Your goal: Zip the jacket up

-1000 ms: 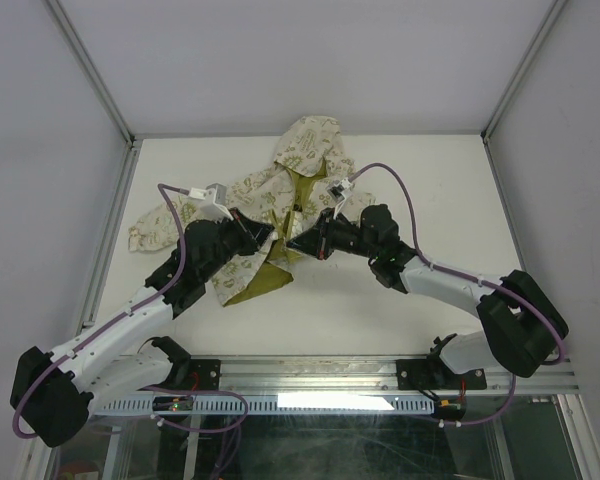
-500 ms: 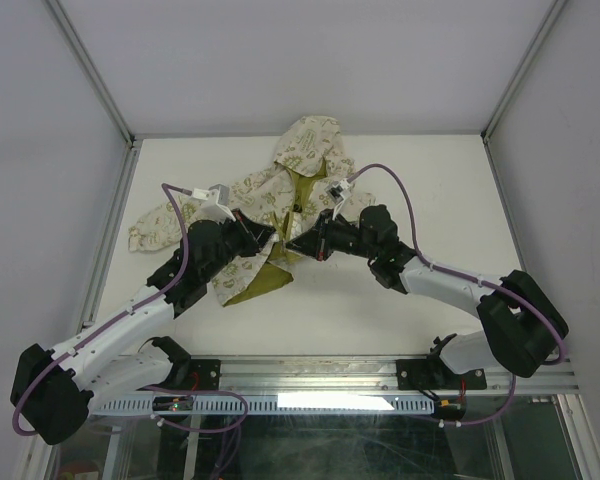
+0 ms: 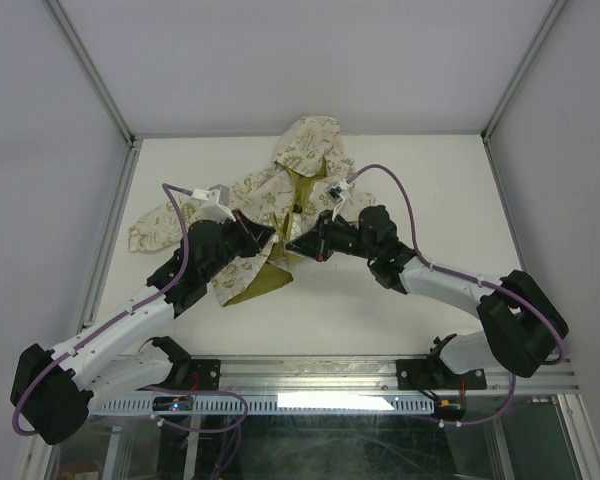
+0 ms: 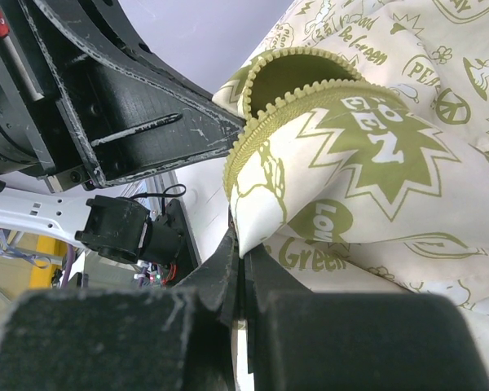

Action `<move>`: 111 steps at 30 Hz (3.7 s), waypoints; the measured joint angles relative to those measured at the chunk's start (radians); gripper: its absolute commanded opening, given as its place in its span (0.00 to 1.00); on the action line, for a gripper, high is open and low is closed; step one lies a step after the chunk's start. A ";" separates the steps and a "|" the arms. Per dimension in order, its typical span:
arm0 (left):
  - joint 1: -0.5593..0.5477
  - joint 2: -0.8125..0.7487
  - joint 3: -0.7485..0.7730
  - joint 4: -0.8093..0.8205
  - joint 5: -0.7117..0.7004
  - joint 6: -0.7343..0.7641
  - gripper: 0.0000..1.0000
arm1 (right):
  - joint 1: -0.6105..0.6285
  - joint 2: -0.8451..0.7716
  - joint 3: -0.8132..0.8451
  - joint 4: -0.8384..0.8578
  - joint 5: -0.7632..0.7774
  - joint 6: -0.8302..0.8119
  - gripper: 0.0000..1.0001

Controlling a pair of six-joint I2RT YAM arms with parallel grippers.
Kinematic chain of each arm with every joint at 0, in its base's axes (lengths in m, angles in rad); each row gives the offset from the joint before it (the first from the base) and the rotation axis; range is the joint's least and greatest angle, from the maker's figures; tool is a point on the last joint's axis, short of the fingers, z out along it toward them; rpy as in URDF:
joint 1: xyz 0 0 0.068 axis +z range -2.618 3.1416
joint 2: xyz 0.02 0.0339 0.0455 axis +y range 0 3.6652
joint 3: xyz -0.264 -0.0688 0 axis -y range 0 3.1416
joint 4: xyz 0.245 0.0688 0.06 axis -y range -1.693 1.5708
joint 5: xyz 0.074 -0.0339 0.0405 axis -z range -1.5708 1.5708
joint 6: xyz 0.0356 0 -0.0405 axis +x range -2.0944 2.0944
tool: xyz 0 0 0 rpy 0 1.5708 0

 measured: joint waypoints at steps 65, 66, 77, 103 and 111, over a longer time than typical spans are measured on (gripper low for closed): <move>-0.013 0.024 0.030 -0.025 -0.023 0.015 0.00 | 0.014 -0.021 0.008 -0.041 0.080 -0.056 0.00; -0.013 0.024 0.030 -0.025 -0.023 0.015 0.00 | 0.014 -0.021 0.008 -0.041 0.080 -0.056 0.00; -0.013 0.024 0.030 -0.026 -0.024 0.015 0.00 | 0.014 -0.014 0.010 -0.050 0.080 -0.066 0.00; -0.013 0.031 0.033 -0.028 -0.023 0.015 0.00 | 0.016 -0.005 0.043 -0.066 0.111 -0.065 0.00; -0.019 0.025 0.033 -0.040 -0.050 0.026 0.00 | 0.016 0.000 0.106 -0.158 0.115 -0.065 0.00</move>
